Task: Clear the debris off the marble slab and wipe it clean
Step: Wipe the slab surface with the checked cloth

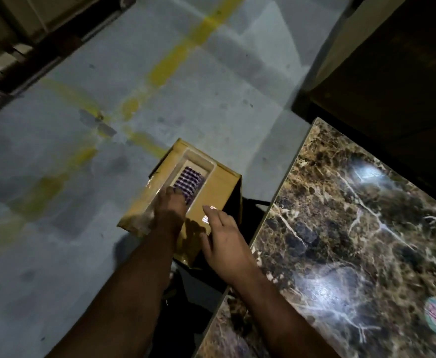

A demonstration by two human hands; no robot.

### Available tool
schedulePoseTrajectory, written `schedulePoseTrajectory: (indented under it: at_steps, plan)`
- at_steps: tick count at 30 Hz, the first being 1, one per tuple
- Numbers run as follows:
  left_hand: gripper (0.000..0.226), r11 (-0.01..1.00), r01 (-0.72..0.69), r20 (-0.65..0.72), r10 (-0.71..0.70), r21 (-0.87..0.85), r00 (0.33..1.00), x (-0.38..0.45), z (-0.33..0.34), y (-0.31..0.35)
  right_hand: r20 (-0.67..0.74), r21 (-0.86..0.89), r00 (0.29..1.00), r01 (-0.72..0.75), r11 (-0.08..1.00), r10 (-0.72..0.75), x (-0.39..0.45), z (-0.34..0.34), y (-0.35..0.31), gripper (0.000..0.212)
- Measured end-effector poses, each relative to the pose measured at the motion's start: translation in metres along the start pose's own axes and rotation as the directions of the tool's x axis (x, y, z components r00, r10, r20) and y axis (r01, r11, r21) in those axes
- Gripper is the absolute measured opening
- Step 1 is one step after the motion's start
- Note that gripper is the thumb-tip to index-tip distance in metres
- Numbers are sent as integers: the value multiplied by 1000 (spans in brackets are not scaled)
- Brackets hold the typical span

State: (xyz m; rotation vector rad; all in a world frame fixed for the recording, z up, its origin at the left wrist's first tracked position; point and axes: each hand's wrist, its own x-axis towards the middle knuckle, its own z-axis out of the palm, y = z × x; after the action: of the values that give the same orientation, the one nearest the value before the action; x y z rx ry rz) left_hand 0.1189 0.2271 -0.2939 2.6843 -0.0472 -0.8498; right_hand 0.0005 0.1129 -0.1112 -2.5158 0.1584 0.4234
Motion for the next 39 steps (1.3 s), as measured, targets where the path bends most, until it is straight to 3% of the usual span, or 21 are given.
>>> schedulePoseTrajectory:
  at_steps: [1,5,10,13,18,22,24,26,29,30,31,32,34,37,39]
  plan:
    - [41,999,16,-14,-16,-50,1000,2,0,-2,-5,8,1000,-7,1000,8,-1,0,0,61]
    - [36,999,-54,-154,52,-5,987,-4,-16,3,-21,35,999,-50,998,51,-8,-10,2,60]
    - [29,998,-36,-305,47,43,951,-45,-57,18,-53,112,993,-96,989,102,-18,-32,-2,58]
    - [24,998,-60,-326,51,-18,944,-78,-87,30,-94,184,988,-107,977,126,-30,-51,-5,57]
    - [14,953,-173,-298,94,-249,950,-143,-137,65,-158,314,980,-70,947,125,-59,-88,5,48]
    - [3,783,-322,-257,213,-532,943,-217,-158,110,-261,464,954,-11,886,149,-95,-120,23,40]
    - [8,603,-281,-162,245,-747,956,-259,-158,143,-211,627,935,-94,773,284,-116,-136,43,41]
    - [9,478,-217,-73,302,-851,951,-293,-150,171,-57,819,929,-166,550,366,-135,-152,63,40]
    - [12,448,-214,-25,392,-868,920,-333,-124,211,92,989,948,-124,86,304,-173,-170,98,50]
    - [9,461,-230,-29,404,-857,914,-342,-113,221,106,994,957,-103,-27,269,-186,-175,105,46]
    - [9,503,-272,-53,407,-821,912,-350,-104,228,101,994,963,-91,-53,252,-196,-179,113,43]
    - [23,557,-314,-79,405,-769,911,-355,-93,235,72,996,968,-57,-71,242,-206,-183,123,40]
    - [45,645,-371,-92,424,-668,901,-363,-74,245,-10,1000,966,8,8,259,-224,-190,139,33]
    - [27,675,-444,-142,454,-589,879,-375,-56,259,-73,989,953,32,142,294,-242,-192,155,22]
    - [31,673,-483,-167,479,-560,862,-382,-50,271,-87,985,960,42,170,266,-248,-189,161,29]
